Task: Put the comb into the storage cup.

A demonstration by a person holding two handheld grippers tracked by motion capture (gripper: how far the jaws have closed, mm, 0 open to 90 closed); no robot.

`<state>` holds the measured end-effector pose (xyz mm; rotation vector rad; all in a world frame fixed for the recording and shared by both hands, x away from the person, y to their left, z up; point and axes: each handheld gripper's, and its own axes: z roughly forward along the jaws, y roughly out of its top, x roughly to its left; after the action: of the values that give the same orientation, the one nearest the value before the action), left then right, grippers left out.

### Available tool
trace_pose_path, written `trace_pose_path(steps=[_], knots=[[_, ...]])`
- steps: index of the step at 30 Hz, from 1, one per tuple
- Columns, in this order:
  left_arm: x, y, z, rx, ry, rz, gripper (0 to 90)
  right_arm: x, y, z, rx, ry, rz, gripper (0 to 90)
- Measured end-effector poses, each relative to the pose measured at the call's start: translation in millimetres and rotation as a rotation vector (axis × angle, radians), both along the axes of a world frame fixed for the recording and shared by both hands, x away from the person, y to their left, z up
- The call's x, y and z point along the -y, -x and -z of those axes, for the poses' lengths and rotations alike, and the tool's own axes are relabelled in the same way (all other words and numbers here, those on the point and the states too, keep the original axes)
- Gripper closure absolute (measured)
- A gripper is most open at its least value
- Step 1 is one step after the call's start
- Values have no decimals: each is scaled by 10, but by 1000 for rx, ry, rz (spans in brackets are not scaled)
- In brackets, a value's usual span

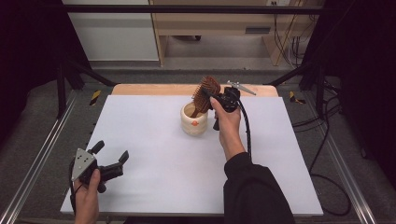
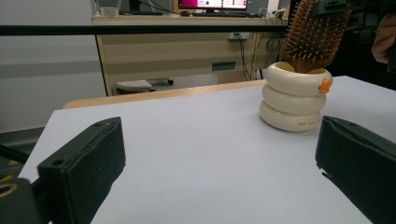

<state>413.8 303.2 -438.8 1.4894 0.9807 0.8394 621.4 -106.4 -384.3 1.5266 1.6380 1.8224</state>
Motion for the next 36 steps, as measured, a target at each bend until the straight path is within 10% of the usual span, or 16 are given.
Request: trace_pose_path(steps=[36], knots=[[3,-2,1,0,-1,2,18,33,-8,5,-7,6,-14,478]])
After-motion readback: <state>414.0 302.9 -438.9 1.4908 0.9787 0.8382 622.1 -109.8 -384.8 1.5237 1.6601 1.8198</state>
